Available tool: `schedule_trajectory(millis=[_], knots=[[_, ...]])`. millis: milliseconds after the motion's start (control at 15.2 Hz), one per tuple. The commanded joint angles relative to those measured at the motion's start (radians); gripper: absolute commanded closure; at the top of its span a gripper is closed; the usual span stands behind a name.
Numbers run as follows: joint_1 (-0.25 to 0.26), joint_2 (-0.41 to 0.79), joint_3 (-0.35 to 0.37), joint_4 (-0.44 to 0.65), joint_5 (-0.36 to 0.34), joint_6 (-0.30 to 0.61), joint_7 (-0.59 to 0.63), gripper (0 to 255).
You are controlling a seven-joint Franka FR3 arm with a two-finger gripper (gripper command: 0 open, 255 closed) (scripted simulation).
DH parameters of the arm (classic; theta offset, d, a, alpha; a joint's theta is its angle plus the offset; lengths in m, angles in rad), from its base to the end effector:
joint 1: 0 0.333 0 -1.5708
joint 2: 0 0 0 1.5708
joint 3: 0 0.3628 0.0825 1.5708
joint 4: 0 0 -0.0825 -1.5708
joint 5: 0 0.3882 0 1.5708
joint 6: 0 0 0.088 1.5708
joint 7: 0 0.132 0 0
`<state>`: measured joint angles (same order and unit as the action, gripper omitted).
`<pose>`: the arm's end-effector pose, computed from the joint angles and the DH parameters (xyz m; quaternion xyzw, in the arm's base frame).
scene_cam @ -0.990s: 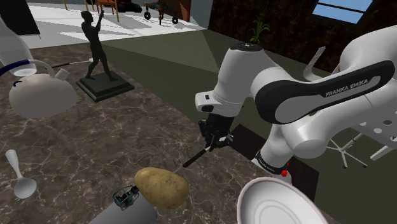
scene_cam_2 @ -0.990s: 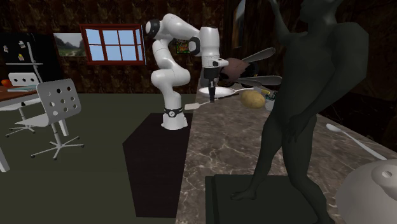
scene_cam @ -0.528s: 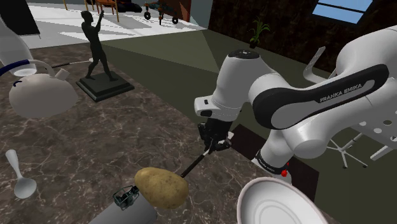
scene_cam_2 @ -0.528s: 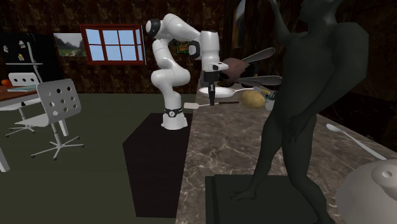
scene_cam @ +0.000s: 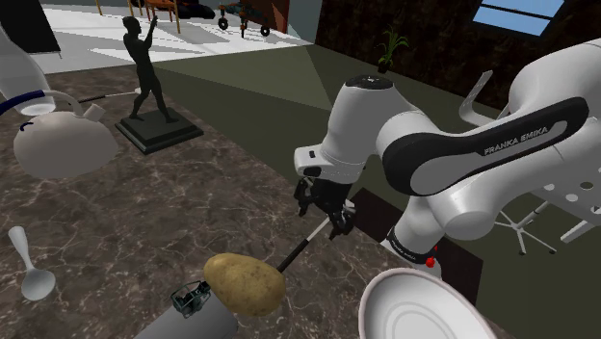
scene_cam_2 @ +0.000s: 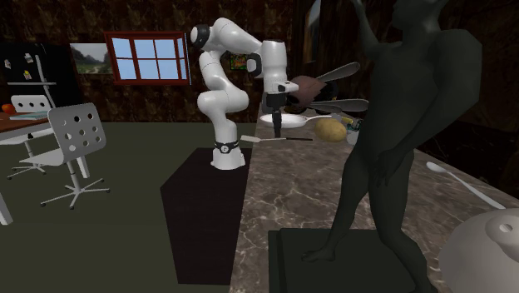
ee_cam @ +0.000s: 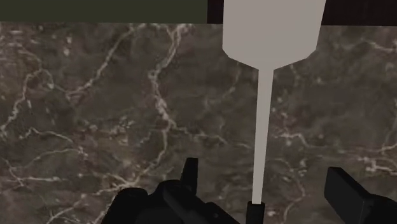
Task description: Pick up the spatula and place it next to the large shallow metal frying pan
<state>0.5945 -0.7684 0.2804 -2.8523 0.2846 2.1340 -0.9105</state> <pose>0.1753 0.2245 0.3970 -0.7088 -0.7046 -0.0234 0.0236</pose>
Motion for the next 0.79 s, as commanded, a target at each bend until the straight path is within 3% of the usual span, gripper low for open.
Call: schedule_trajectory(millis=[0, 264, 726], knots=[[0.0, 0.0, 0.0, 0.0, 0.0, 0.0, 0.0, 0], [-0.013, -0.064, -0.032, 0.093, -0.032, -0.157, 0.005, 0], [-0.013, -0.064, -0.032, 0.093, -0.032, -0.157, 0.005, 0]])
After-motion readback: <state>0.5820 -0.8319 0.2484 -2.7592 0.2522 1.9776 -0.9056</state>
